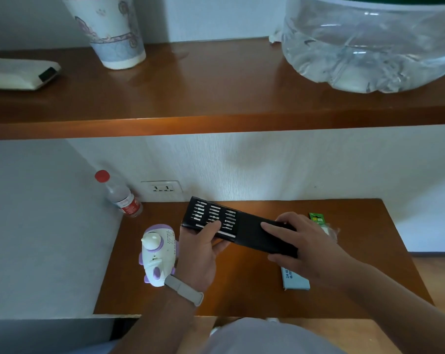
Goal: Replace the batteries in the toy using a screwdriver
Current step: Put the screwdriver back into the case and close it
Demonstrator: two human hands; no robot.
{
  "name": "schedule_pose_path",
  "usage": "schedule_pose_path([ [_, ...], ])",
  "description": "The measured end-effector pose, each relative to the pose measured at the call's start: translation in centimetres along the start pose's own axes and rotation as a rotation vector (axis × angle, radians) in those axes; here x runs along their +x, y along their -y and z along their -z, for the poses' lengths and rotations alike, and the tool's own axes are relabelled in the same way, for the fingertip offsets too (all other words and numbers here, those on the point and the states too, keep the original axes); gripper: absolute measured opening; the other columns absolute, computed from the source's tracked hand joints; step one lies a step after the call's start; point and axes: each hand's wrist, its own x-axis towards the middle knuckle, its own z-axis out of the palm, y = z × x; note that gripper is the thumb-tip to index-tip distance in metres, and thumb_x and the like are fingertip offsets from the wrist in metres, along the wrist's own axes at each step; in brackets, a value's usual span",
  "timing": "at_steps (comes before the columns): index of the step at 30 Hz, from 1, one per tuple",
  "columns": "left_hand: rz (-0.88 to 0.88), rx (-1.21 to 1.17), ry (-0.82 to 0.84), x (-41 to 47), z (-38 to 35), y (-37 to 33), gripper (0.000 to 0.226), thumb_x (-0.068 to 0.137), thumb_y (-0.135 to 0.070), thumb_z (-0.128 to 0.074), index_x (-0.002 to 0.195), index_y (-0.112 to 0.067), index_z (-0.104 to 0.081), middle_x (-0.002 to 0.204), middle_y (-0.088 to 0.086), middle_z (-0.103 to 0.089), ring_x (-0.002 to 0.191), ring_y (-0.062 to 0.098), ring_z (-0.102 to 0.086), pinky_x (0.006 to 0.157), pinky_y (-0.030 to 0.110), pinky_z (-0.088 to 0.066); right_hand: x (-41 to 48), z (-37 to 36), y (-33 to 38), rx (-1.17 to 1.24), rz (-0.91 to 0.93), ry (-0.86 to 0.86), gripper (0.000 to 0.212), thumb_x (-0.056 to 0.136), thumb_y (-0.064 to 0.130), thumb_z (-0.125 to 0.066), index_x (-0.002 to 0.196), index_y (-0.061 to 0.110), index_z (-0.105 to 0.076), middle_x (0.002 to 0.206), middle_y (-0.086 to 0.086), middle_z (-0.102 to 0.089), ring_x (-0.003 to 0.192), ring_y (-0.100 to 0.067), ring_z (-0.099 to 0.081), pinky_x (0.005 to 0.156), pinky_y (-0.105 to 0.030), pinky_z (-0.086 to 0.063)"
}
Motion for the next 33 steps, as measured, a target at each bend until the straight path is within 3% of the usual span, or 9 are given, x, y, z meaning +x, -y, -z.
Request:
schedule_pose_path([
  [6, 0.018, -0.004, 0.118, -0.2, 1.7, -0.8, 0.055, 0.077, -0.009, -0.074, 0.128, -0.016, -0.056, 0.117, 0.016, -0.07, 0.103, 0.036, -0.072, 0.07, 0.039, -0.061, -0.3, 0.8, -1.2, 0.008, 0.031, -0.018, 0.061, 0.092, 0.054, -0.058, 0.148, 0.043, -0.036, 0.144, 0.011, -0.04, 0.129, -0.008, -0.033, 0.104, -0.025, -0.022],
  [10, -0.005, 0.221, 0.091, 0.0, 2.7, -1.2, 0.049, 0.088, -0.005, -0.07, 0.129, -0.029, -0.058, 0.115, 0.01, -0.069, 0.104, 0.031, -0.072, 0.077, 0.046, -0.062, -0.9, 1.4, -2.1, 0.009, 0.035, -0.017, 0.063, 0.089, 0.054, -0.061, 0.146, 0.045, -0.037, 0.145, 0.016, -0.038, 0.134, -0.007, -0.029, 0.112, -0.038, -0.031],
  [14, -0.07, 0.416, 0.118, 0.0, 2.6, -1.5, 0.039, 0.093, -0.002, -0.064, 0.113, -0.035, -0.069, 0.112, 0.011, -0.068, 0.1, 0.027, -0.073, 0.077, 0.045, -0.062, -1.4, 1.3, -2.5, 0.165, -0.01, -0.072, 0.068, 0.082, 0.057, -0.068, 0.142, 0.05, -0.036, 0.143, 0.024, -0.03, 0.132, 0.002, -0.022, 0.103, -0.035, -0.047],
  [16, -0.081, 0.421, 0.125, -0.1, 2.5, -1.6, 0.033, 0.093, 0.0, -0.062, 0.103, -0.03, -0.072, 0.11, 0.012, -0.069, 0.098, 0.027, -0.074, 0.072, 0.041, -0.062, -1.5, 1.3, -2.4, 0.378, -0.11, -0.126, 0.067, 0.074, 0.068, -0.063, 0.135, 0.058, -0.035, 0.139, 0.033, -0.028, 0.128, 0.004, -0.032, 0.091, -0.026, -0.054],
  [18, -0.084, 0.424, 0.117, -0.2, 2.6, -1.6, 0.031, 0.092, 0.002, -0.061, 0.099, -0.027, -0.071, 0.11, 0.013, -0.069, 0.098, 0.028, -0.074, 0.069, 0.039, -0.062, -1.5, 1.3, -2.2, 0.626, -0.234, -0.208, 0.064, 0.067, 0.069, -0.064, 0.126, 0.061, -0.04, 0.127, 0.036, -0.039, 0.116, 0.004, -0.048, 0.077, -0.02, -0.058],
  [22, -0.096, 0.426, 0.098, -0.2, 2.6, -1.4, 0.031, 0.092, 0.001, -0.062, 0.097, -0.028, -0.072, 0.111, 0.014, -0.068, 0.101, 0.032, -0.072, 0.072, 0.041, -0.061, -1.5, 0.7, -2.7, 1.03, -0.457, -0.196, 0.043, 0.076, 0.046, -0.07, 0.116, 0.05, -0.055, 0.107, 0.01, -0.066, 0.095, -0.009, -0.069, 0.076, -0.03, -0.061],
  [25, -0.115, 0.451, 0.098, -0.3, 2.4, -0.9, 0.031, 0.091, 0.0, -0.063, 0.096, -0.029, -0.071, 0.109, 0.014, -0.069, 0.1, 0.032, -0.072, 0.073, 0.043, -0.061, -1.7, 0.2, -2.4, 1.071, -0.529, -0.192, 0.022, 0.089, 0.034, -0.068, 0.103, 0.047, -0.059, 0.108, -0.003, -0.063, 0.093, -0.017, -0.069, 0.073, -0.031, -0.061],
  [29, -0.125, 0.463, 0.064, -0.5, 2.1, 0.0, 0.032, 0.091, 0.0, -0.063, 0.092, -0.031, -0.07, 0.107, 0.014, -0.068, 0.097, 0.03, -0.072, 0.072, 0.041, -0.06, -1.7, -0.3, -1.8, 1.164, -0.61, -0.221, 0.018, 0.09, 0.024, -0.069, 0.097, 0.038, -0.059, 0.111, -0.009, -0.059, 0.098, -0.028, -0.066, 0.077, -0.038, -0.061],
  [33, -0.118, 0.471, 0.039, -1.0, 2.0, 0.8, 0.027, 0.088, -0.007, -0.067, 0.091, -0.033, -0.07, 0.102, 0.008, -0.07, 0.094, 0.025, -0.073, 0.068, 0.036, -0.06, -1.2, -0.4, -0.8, 1.18, -0.611, -0.21, 0.019, 0.091, 0.02, -0.069, 0.103, 0.029, -0.058, 0.108, -0.008, -0.059, 0.092, -0.024, -0.066, 0.062, -0.024, -0.058],
])
